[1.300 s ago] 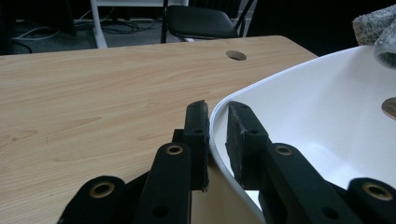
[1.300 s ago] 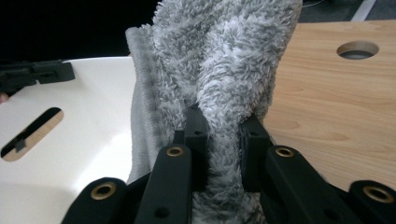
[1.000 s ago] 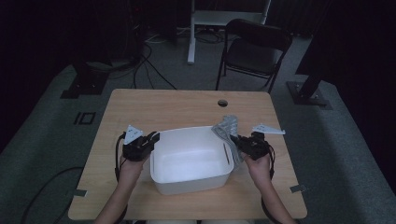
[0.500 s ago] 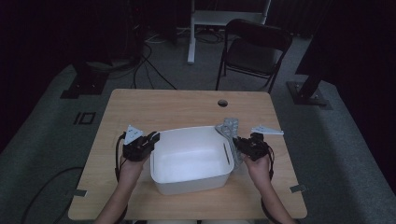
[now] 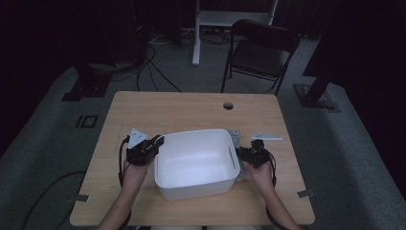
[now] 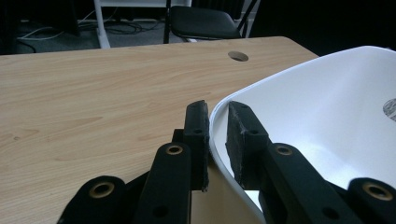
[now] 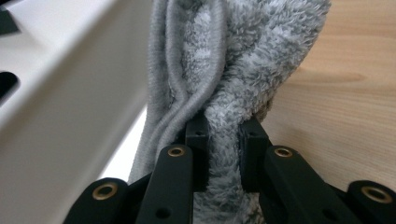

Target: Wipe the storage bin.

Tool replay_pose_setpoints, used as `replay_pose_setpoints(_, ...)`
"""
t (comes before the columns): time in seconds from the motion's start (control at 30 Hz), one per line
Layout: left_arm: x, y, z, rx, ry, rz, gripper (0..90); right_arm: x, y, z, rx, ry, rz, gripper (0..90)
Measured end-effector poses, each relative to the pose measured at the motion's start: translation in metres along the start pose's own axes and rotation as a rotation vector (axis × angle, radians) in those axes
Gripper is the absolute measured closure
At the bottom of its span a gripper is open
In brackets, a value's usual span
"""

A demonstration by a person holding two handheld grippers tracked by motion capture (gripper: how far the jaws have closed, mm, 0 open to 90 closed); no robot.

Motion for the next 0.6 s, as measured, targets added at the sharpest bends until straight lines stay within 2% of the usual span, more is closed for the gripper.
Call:
replay_pose_setpoints(0.27,0.000,0.000,0.000,-0.005,-0.004,-0.001,78.2,0.010,-0.006,-0.006,0.012,0.027,-0.011,79.1)
replay_pose_setpoints(0.33,0.000,0.000,0.000,-0.002,-0.003,0.002,78.2,0.018,-0.012,-0.014,-0.010,0.065,-0.060,79.3)
replay_pose_setpoints(0.4,-0.001,0.000,0.000,0.002,-0.001,0.000,78.2,0.028,-0.021,-0.027,0.014,0.115,-0.071,79.3)
replay_pose_setpoints(0.6,-0.001,0.001,-0.001,0.002,-0.001,-0.015,78.2,0.022,-0.024,-0.024,0.008,0.106,-0.095,78.9)
Point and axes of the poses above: each handheld gripper's, and its own axes: x roughly forward along the jaws, z roughly out of its top, y roughly to its left, the point moved 10 cm from there along x, roughly forward along the jaws, and after that the axes turned 7 degrees about x, right-handed, at the moved point
